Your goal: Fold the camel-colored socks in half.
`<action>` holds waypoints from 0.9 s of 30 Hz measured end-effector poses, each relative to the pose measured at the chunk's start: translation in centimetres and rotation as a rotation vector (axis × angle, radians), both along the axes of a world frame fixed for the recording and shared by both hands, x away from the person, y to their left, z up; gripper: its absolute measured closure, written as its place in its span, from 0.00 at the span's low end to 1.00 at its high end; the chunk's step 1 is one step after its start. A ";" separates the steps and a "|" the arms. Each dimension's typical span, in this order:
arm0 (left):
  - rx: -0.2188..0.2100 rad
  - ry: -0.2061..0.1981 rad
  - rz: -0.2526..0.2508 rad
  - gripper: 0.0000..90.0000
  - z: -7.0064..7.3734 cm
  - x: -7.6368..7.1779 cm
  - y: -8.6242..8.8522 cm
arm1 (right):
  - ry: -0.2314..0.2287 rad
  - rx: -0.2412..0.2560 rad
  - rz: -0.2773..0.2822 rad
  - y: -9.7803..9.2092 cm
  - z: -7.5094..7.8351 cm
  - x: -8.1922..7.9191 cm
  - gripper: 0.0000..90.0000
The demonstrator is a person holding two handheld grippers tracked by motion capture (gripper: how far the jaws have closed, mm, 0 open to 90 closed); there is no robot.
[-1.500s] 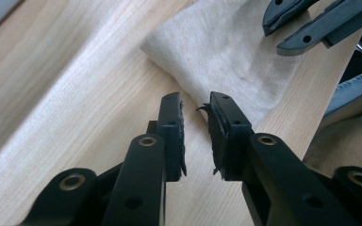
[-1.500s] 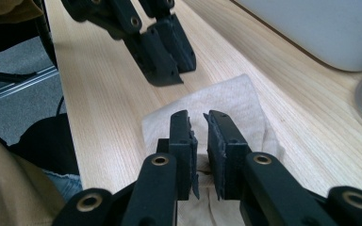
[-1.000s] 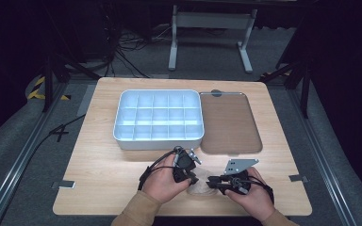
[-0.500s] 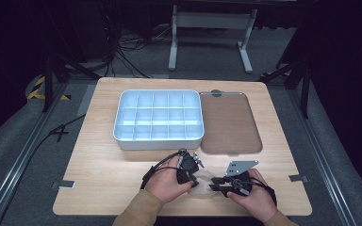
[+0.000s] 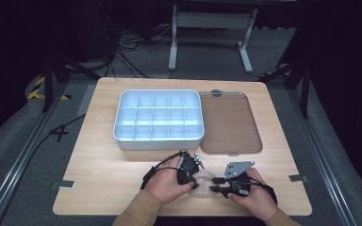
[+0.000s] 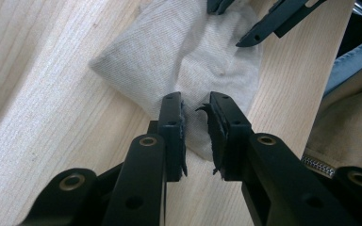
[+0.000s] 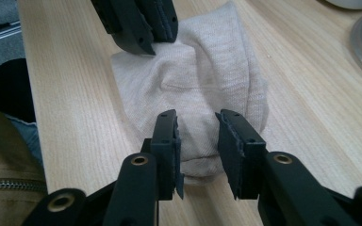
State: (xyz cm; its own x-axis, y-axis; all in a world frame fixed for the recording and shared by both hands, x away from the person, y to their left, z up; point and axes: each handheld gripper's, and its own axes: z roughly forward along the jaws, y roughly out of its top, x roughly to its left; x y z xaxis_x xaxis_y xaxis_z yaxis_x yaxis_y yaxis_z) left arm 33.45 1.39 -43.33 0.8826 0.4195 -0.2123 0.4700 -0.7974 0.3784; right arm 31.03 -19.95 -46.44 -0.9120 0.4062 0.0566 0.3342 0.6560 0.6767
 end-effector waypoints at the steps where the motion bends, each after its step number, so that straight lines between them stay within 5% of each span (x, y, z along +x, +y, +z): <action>1: 0.000 0.000 -0.001 0.84 0.0 0.0 0.0 | -0.004 -0.001 -0.005 0.0 0.0 0.0 0.75; 7: -0.006 0.010 0.003 0.81 0.1 0.2 0.3 | -0.068 0.006 -0.058 -0.4 0.2 0.1 0.72; 11: -0.047 -0.002 0.011 0.81 0.6 0.1 0.5 | -0.071 0.028 -0.079 -0.7 0.5 0.1 0.75; 19: -0.153 -0.137 0.037 0.85 1.8 0.1 0.0 | -0.075 0.055 -0.082 -0.7 0.7 -0.1 0.85; 22: -0.147 -0.173 0.063 0.86 1.3 0.5 -0.3 | -0.075 0.061 -0.084 -0.7 0.8 -0.3 0.86; 27: -0.091 -0.164 0.083 0.88 0.0 1.2 -0.6 | -0.065 0.045 -0.091 -0.9 0.5 -0.5 0.88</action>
